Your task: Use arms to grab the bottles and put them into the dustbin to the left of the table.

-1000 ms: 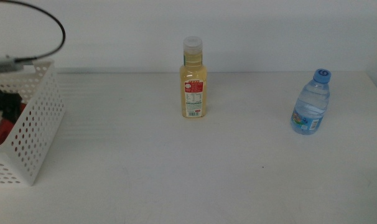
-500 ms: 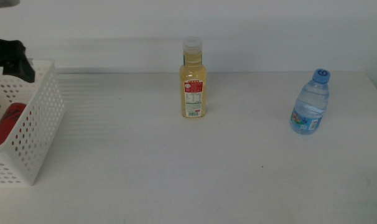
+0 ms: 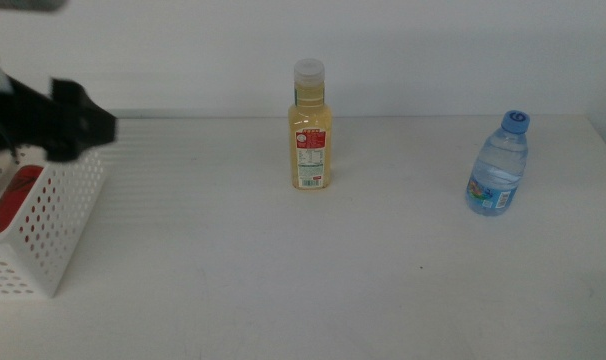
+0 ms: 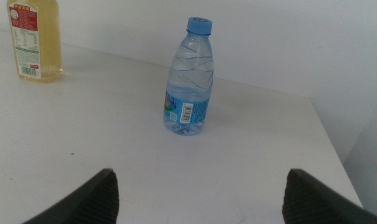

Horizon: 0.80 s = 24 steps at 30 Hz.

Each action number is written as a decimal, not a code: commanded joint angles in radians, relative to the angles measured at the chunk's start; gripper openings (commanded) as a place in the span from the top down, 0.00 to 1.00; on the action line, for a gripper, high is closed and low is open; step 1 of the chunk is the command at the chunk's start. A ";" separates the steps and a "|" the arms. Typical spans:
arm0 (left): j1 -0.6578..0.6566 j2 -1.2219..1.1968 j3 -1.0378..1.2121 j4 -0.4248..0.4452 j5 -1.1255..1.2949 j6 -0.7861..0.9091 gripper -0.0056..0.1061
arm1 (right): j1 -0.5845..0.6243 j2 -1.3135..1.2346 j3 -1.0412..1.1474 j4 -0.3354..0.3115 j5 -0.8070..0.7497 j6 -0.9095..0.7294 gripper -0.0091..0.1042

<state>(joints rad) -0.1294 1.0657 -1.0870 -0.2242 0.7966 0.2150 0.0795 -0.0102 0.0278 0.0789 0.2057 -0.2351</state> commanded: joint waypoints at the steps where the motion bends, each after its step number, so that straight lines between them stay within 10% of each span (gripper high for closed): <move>1: -0.054 -0.057 0.060 -0.025 -0.183 -0.014 0.14 | -0.004 -0.027 -0.007 -0.007 -0.077 -0.004 0.30; 24: -0.349 -0.209 0.647 -0.011 -0.937 -0.088 0.14 | -0.004 -0.027 -0.007 -0.007 -0.077 -0.004 0.30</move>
<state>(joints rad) -0.4735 0.8670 -0.4130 -0.2242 -0.0574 0.1439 0.0795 -0.0102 0.0278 0.0789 0.2057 -0.2351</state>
